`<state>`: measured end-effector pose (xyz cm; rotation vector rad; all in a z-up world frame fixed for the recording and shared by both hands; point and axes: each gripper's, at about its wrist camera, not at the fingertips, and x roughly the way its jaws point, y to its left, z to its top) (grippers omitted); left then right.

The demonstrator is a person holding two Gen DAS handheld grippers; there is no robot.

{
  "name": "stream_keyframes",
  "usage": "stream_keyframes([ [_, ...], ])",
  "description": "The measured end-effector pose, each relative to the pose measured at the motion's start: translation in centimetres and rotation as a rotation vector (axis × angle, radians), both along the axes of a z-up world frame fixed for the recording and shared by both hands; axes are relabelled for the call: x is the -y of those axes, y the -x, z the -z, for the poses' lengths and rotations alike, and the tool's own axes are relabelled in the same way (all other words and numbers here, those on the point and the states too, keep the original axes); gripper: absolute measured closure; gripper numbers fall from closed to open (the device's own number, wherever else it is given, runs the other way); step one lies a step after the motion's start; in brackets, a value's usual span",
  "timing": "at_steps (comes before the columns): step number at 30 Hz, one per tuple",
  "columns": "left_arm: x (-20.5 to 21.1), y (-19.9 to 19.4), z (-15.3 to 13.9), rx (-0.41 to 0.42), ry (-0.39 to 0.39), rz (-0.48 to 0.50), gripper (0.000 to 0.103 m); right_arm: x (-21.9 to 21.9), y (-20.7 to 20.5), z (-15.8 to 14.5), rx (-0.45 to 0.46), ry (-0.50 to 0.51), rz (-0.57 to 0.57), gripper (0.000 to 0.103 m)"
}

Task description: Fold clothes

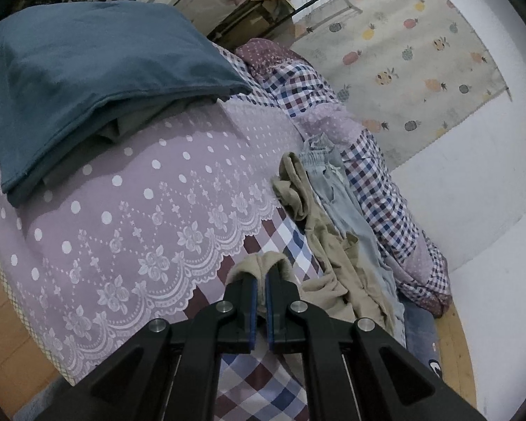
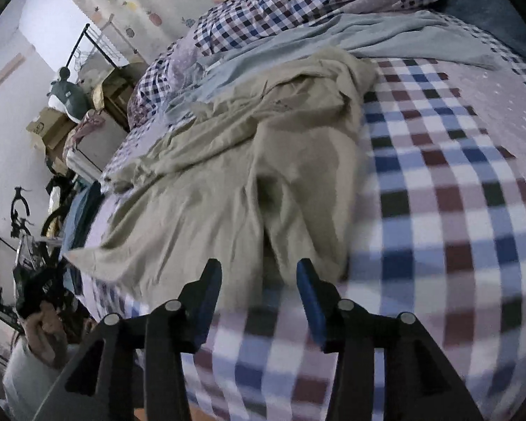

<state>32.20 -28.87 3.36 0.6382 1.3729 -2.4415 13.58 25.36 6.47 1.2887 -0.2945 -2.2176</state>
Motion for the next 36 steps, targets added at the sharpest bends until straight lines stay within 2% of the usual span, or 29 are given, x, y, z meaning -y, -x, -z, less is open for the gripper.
stream_keyframes([
  [3, -0.4, 0.0, 0.1, -0.001, -0.004, 0.007, 0.101, 1.1, -0.8, 0.5, -0.028, -0.07, -0.026, 0.054],
  [11, -0.4, -0.4, 0.1, 0.019, 0.012, -0.017, 0.101, 4.4, -0.7, 1.8, -0.045, -0.115, -0.094, 0.053],
  [15, 0.7, -1.1, 0.4, 0.031, 0.01, -0.036, 0.101, 7.4, -5.5, -0.8, -0.177, -0.102, -0.269, 0.053],
  [18, 1.0, -1.2, 0.6, 0.045, 0.019, -0.027, 0.101, 9.2, -8.2, -1.2, -0.201, -0.062, -0.411, 0.053],
  [21, 1.0, -1.2, 0.7, 0.051, 0.031, -0.015, 0.101, 9.7, -9.4, -0.4, -0.188, -0.076, -0.482, 0.053],
  [24, 0.9, -1.0, 0.7, 0.058, 0.038, -0.011, 0.101, 8.1, -8.9, 0.5, -0.157, -0.105, -0.432, 0.053],
  [27, 0.9, -0.9, 0.8, 0.06, 0.032, -0.012, 0.101, 5.6, -7.2, 1.0, -0.125, -0.1, -0.296, 0.052],
  [30, 0.8, -0.8, 1.0, 0.06, 0.021, -0.013, 0.101, 3.8, -5.9, 1.6, -0.158, -0.179, -0.154, 0.052],
  [32, 0.7, -0.6, 1.0, 0.062, 0.02, -0.011, 0.101, 3.8, -5.4, 1.7, -0.195, -0.264, -0.119, 0.052],
  [36, 0.6, -0.4, 1.0, 0.068, 0.024, -0.007, 0.101, 5.4, -5.3, 2.6, -0.271, -0.394, -0.153, 0.052],
])
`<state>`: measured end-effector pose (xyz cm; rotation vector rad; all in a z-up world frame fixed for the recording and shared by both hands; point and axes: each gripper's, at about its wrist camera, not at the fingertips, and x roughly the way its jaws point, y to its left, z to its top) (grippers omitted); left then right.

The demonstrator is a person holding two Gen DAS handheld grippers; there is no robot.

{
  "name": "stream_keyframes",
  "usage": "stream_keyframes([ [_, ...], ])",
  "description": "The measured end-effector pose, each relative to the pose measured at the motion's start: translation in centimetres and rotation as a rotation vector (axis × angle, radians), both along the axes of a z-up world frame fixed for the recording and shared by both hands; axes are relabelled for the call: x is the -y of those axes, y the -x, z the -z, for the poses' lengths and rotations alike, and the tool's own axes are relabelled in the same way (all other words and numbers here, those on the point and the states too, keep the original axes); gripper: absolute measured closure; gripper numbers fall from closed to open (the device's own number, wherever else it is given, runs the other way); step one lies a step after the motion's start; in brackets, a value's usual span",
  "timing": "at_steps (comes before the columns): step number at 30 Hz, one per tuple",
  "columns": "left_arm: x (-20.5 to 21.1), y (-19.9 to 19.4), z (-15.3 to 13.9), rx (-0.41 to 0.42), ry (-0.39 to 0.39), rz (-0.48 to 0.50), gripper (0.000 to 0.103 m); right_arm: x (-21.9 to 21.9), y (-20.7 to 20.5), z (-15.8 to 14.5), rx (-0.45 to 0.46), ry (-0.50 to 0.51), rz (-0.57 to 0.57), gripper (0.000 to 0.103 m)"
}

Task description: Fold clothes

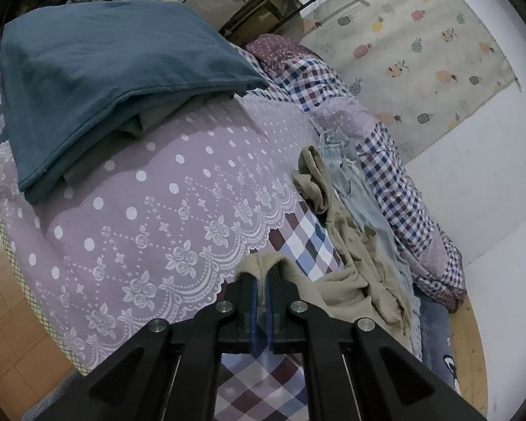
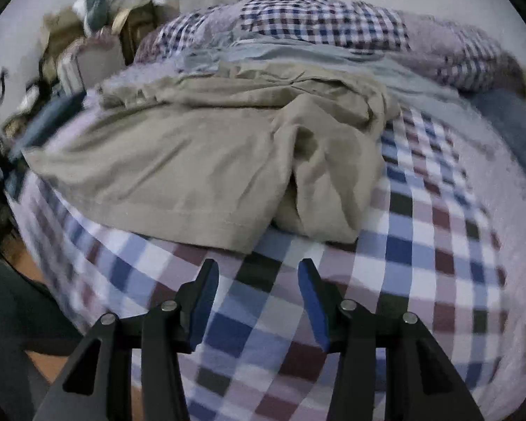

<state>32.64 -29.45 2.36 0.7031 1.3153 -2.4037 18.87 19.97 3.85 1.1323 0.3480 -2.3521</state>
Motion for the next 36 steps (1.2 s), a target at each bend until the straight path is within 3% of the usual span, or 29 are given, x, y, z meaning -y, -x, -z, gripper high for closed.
stream_keyframes([
  [4, 0.1, 0.0, 0.0, 0.002, -0.003, 0.001, 0.101, 1.4, 0.4, 0.3, -0.044, -0.002, -0.011, 0.054],
  [11, 0.3, -0.1, 0.0, 0.006, 0.0, 0.002, 0.101, -1.9, 1.0, -2.9, -0.224, 0.029, 0.22, 0.059],
  [15, 0.3, -0.1, 0.0, 0.006, 0.002, 0.0, 0.101, -4.2, 1.2, -3.9, -0.276, 0.039, 0.359, 0.059],
  [17, 0.3, -0.1, 0.1, 0.008, -0.005, -0.004, 0.101, -5.6, 1.6, -4.0, -0.271, 0.022, 0.425, 0.059],
  [20, 0.2, 0.0, 0.1, 0.011, -0.007, -0.008, 0.101, -8.1, 2.2, -3.6, -0.195, 0.08, 0.498, 0.058],
  [27, 0.1, 0.1, 0.2, 0.02, -0.005, -0.031, 0.101, -9.0, 2.6, -2.4, -0.005, 0.294, 0.398, 0.058],
  [36, 0.2, 0.2, 0.7, 0.031, -0.03, -0.041, 0.101, -3.3, 1.9, -1.4, -0.111, 0.079, 0.193, 0.058],
])
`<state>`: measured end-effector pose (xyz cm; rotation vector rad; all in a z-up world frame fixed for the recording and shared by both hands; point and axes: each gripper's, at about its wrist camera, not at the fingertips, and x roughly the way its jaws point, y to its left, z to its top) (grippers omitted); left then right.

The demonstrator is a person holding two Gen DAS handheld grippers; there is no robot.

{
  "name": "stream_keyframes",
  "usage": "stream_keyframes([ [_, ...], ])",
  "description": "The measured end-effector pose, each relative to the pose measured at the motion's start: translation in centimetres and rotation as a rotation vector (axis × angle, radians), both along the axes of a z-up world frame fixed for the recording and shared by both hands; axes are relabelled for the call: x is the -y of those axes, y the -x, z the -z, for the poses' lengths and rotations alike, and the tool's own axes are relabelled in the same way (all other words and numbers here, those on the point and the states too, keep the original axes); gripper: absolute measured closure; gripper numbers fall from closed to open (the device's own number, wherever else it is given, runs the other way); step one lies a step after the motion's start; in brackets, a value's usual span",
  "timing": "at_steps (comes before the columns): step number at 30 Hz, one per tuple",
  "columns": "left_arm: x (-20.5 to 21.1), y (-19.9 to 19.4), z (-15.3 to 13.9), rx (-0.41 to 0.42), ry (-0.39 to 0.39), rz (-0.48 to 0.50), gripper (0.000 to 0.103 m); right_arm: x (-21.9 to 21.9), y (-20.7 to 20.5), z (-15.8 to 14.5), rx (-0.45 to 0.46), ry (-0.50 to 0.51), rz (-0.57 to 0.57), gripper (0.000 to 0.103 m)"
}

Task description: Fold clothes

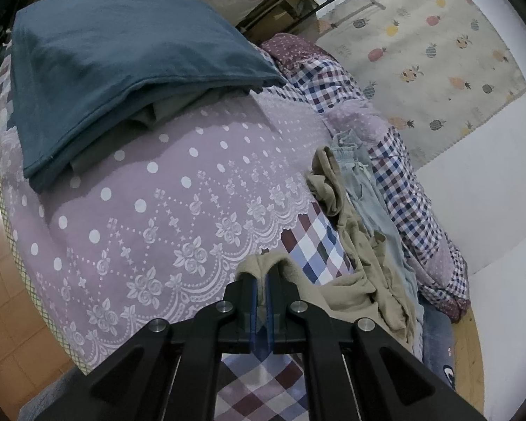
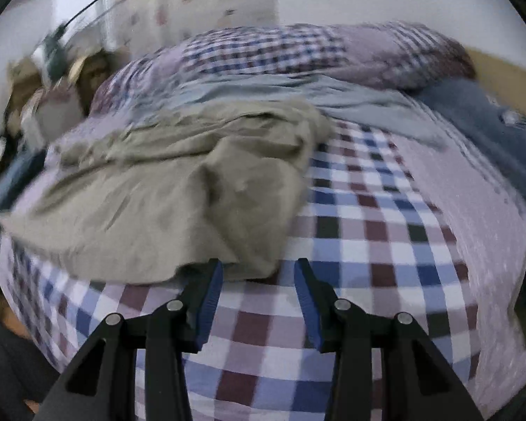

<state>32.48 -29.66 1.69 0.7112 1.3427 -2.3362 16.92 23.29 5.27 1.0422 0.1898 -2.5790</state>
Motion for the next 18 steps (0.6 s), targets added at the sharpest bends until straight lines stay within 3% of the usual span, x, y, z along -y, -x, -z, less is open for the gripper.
stream_keyframes([
  [3, -0.1, 0.0, 0.0, 0.003, 0.006, 0.004, 0.101, 2.1, -0.3, 0.8, -0.027, -0.089, -0.059, 0.058],
  [7, -0.1, 0.1, 0.0, 0.007, 0.006, 0.008, 0.101, 3.2, 0.0, 0.5, -0.086, -0.109, -0.081, 0.059],
  [8, -0.1, 0.1, 0.0, 0.007, 0.007, 0.009, 0.101, 3.1, 0.0, 0.1, -0.107, -0.107, -0.067, 0.065],
  [9, 0.0, 0.1, 0.0, 0.008, 0.009, 0.01, 0.101, 2.9, 0.0, -0.4, -0.129, -0.105, -0.05, 0.088],
  [10, 0.0, 0.1, 0.0, 0.007, 0.008, 0.011, 0.101, 2.7, 0.0, -0.9, -0.15, -0.103, -0.033, 0.1],
  [15, 0.1, 0.0, -0.1, 0.0, 0.009, 0.015, 0.101, 0.3, -0.8, -4.1, -0.283, -0.065, 0.101, 0.101],
  [18, -0.2, 0.0, -0.4, -0.007, 0.025, 0.023, 0.101, -0.6, -1.6, -5.5, -0.326, -0.05, 0.119, 0.099],
])
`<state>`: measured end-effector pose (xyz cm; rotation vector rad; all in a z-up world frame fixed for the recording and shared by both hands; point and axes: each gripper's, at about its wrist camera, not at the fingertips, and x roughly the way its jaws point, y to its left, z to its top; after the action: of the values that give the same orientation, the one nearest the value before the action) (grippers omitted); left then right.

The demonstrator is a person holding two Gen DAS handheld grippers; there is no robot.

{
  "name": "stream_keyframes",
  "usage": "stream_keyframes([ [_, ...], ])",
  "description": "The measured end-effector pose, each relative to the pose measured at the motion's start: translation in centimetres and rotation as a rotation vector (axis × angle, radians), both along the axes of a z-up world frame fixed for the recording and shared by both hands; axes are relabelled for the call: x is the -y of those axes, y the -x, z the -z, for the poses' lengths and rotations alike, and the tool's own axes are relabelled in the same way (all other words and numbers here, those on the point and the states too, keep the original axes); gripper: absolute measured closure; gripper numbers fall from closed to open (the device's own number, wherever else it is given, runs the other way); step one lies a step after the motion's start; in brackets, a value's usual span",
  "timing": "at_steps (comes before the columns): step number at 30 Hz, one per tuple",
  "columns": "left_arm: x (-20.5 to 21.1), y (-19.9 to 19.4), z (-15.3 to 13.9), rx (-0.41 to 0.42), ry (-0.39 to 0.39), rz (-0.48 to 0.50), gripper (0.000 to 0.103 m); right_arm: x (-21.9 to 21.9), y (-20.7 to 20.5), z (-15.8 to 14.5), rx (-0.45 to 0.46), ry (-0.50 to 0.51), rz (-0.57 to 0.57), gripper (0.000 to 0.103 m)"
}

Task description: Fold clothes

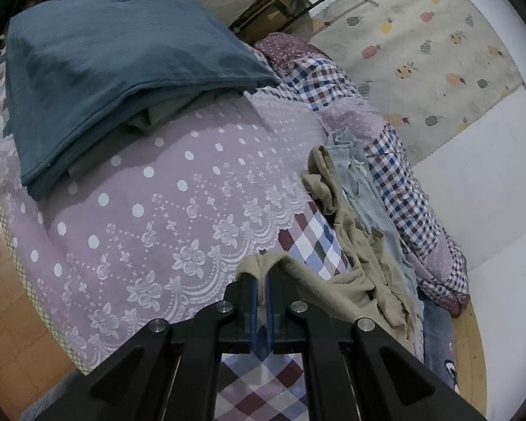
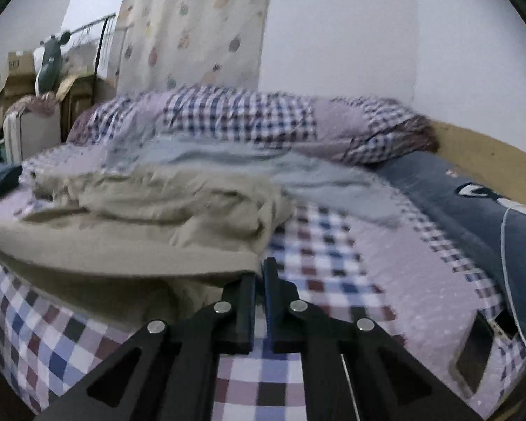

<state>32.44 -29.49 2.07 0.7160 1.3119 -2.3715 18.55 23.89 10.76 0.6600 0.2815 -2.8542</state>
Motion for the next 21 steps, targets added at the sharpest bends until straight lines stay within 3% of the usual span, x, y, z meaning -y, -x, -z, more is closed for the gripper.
stream_keyframes([
  [3, 0.0, 0.0, -0.1, 0.006, 0.005, -0.008, 0.101, -0.8, -0.6, -0.3, 0.006, 0.003, -0.006, 0.084],
  [6, 0.3, -0.2, 0.2, 0.004, -0.019, -0.025, 0.101, -2.3, -0.1, 0.4, 0.075, -0.003, 0.009, 0.067],
  [10, 0.2, -0.3, 0.2, 0.009, -0.018, -0.042, 0.101, -5.8, 0.0, 0.9, 0.139, 0.019, 0.139, 0.065],
  [13, 0.3, -0.3, 0.4, 0.012, -0.032, -0.049, 0.101, -9.4, 0.6, 1.4, 0.233, 0.169, 0.194, 0.065],
  [15, 0.2, -0.2, 0.5, 0.011, -0.036, -0.052, 0.101, -11.3, 0.9, 2.0, 0.306, 0.303, 0.177, 0.063],
  [17, 0.1, -0.1, 0.5, 0.013, -0.037, -0.054, 0.101, -11.6, 1.4, 3.1, 0.386, 0.41, 0.091, 0.063],
  [21, -0.4, 0.2, 0.5, 0.016, -0.042, -0.057, 0.101, -9.1, 2.2, 4.5, 0.477, 0.444, -0.096, 0.063],
])
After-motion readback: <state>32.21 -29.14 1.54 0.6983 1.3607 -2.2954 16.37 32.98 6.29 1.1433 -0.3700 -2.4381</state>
